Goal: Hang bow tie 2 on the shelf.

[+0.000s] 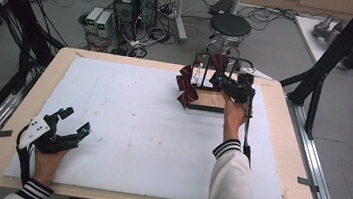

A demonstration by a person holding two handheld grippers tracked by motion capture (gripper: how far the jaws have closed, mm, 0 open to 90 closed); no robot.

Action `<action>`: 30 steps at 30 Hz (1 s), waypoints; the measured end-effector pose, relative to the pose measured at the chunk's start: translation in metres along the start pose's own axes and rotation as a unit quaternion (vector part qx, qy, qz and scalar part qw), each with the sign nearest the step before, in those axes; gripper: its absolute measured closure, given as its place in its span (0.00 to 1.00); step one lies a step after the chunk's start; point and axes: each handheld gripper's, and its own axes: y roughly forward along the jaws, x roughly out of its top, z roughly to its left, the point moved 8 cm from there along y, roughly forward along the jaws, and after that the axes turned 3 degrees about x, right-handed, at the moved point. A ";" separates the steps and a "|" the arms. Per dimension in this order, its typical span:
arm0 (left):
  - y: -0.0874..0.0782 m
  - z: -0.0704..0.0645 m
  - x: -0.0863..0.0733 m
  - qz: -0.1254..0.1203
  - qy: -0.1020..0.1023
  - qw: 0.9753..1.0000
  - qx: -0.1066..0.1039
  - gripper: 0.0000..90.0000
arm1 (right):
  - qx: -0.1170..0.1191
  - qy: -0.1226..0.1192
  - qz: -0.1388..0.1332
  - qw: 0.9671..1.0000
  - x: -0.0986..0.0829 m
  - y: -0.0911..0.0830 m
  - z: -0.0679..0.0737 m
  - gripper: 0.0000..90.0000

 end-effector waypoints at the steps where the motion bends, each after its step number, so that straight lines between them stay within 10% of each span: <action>1: 0.000 0.000 0.000 0.000 0.000 1.000 0.000 0.19 | -0.007 0.000 0.005 1.000 -0.001 0.000 -0.002 0.86; 18: 0.000 0.000 0.000 0.000 0.000 1.000 -0.001 0.19 | -0.050 0.043 0.068 0.996 -0.019 0.003 -0.017 0.86; 30: 0.000 0.000 0.000 0.000 0.001 1.000 -0.001 0.19 | -0.049 0.020 0.084 0.995 -0.023 0.007 -0.017 0.86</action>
